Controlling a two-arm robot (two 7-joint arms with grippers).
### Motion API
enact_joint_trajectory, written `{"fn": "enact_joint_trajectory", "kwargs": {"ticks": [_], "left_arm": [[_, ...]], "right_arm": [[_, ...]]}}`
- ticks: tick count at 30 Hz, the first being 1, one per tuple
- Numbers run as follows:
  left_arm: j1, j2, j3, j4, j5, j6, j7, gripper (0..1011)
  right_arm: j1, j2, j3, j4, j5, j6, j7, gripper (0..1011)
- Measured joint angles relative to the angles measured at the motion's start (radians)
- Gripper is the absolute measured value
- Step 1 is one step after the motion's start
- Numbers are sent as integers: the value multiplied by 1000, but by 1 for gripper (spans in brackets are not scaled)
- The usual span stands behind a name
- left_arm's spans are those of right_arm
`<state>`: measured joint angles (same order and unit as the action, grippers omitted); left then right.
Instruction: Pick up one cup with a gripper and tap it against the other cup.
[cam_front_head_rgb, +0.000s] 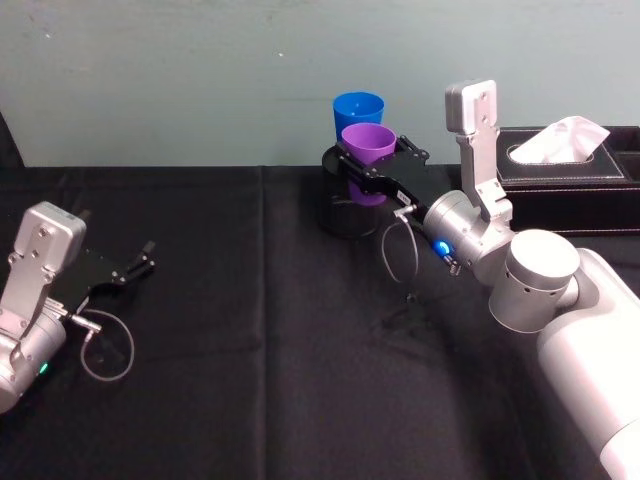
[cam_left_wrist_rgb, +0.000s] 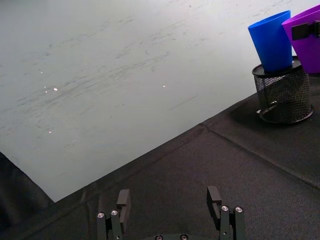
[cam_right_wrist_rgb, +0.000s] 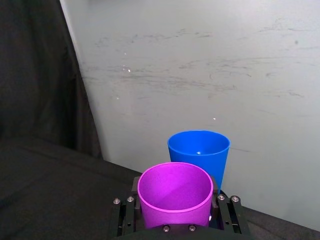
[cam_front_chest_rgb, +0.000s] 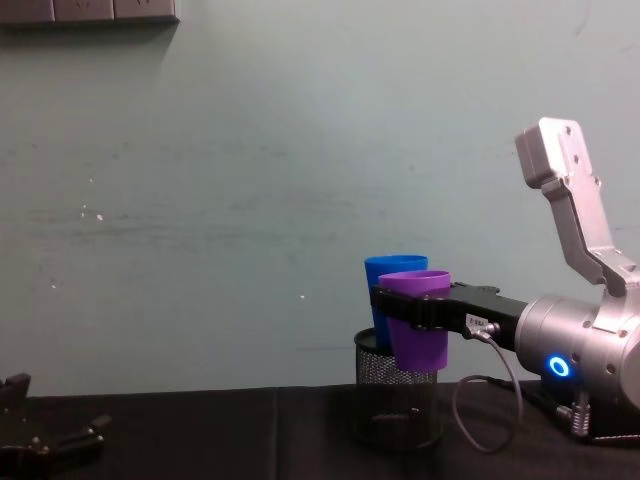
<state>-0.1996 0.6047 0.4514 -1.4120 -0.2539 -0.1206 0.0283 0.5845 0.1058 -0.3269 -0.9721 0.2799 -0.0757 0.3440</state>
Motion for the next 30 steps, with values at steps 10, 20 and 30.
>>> {"fn": "enact_joint_trajectory", "kwargs": {"ticks": [10,20,30], "left_arm": [[0,0,0,0,0,0,0,1000],[0,0,0,0,0,0,0,1000],[0,0,0,0,0,0,0,1000]], "right_arm": [[0,0,0,0,0,0,0,739],[0,0,0,0,0,0,0,739],[0,0,0,0,0,0,0,739]]}}
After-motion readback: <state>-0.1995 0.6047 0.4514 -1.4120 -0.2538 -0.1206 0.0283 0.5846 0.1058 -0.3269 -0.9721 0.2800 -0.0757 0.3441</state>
